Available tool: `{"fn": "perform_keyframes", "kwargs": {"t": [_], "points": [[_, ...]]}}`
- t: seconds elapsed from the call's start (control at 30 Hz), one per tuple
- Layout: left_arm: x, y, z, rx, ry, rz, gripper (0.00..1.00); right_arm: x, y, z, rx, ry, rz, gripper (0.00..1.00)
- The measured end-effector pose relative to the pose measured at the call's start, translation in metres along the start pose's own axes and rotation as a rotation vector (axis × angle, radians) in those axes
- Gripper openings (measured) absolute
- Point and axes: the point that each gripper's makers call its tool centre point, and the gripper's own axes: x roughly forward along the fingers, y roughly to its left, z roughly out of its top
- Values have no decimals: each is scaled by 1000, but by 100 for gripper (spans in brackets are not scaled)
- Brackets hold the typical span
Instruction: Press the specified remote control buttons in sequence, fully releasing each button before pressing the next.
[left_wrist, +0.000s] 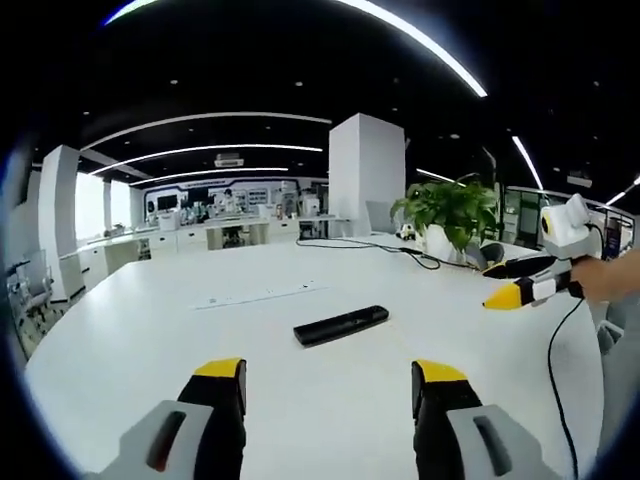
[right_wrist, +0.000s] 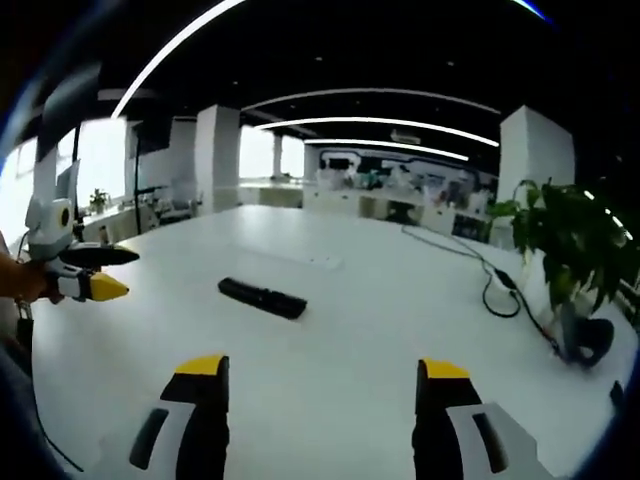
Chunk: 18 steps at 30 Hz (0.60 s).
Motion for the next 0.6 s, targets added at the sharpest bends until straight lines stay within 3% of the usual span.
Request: {"fn": "perform_keyframes", "kwargs": {"t": [0.13, 0.23, 0.27, 0.4, 0.6], "points": [[-16, -6, -5, -1, 8, 8, 81, -15, 3, -3, 13, 5, -5, 79], [-29, 0, -13, -83, 35, 66, 100, -23, 6, -6, 20, 7, -5, 83], [-33, 1, -19, -101, 62, 75, 99, -25, 7, -7, 21, 11, -4, 84], [-45, -1, -25, -113, 64, 100, 100, -37, 10, -10, 17, 21, -4, 84], [-59, -3, -23, -116, 52, 133, 100, -51, 10, -13, 16, 25, -12, 84]]}}
